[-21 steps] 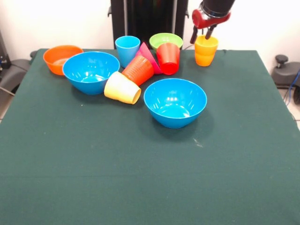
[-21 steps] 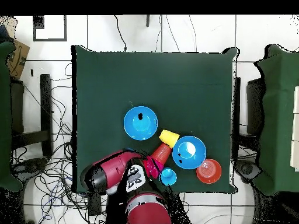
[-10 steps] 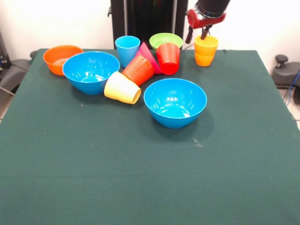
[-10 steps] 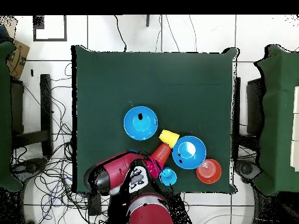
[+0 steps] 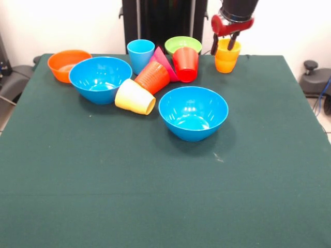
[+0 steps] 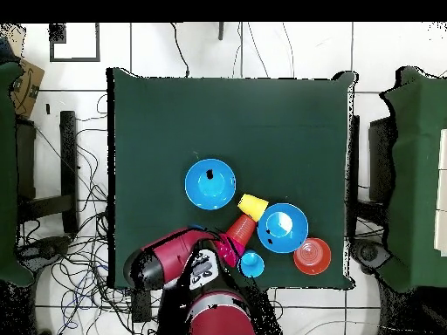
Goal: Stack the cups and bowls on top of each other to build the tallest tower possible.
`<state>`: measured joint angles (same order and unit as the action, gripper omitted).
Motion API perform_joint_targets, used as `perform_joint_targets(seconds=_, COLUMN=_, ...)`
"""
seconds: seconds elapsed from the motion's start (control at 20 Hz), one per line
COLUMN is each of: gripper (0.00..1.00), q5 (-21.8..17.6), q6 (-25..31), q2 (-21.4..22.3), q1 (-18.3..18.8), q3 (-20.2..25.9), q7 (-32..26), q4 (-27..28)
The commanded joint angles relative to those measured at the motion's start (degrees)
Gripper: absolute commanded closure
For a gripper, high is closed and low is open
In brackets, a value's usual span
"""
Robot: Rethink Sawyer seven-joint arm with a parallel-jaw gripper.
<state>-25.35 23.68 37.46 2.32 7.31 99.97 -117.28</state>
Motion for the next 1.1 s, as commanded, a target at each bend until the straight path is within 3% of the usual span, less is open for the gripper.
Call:
perform_joint_targets(seconds=0.05, gripper=0.00, q5=2.1, q6=-5.7, q2=-0.3, q1=-1.1, q3=1.2, q7=10.3, q4=-1.1)
perform_joint_targets(seconds=0.35, gripper=0.00, q5=2.2, q6=-6.1, q2=-1.7, q1=-1.4, q3=0.5, q7=10.0, q4=-0.7)
perform_joint_targets(seconds=0.65, gripper=0.00, q5=2.3, q6=-2.1, q2=-4.2, q1=-1.5, q3=-0.5, q7=8.7, q4=1.8)
perform_joint_targets(seconds=1.1, gripper=0.00, q5=2.3, q6=-2.5, q2=-6.2, q1=-1.8, q3=-1.2, q7=8.4, q4=2.9)
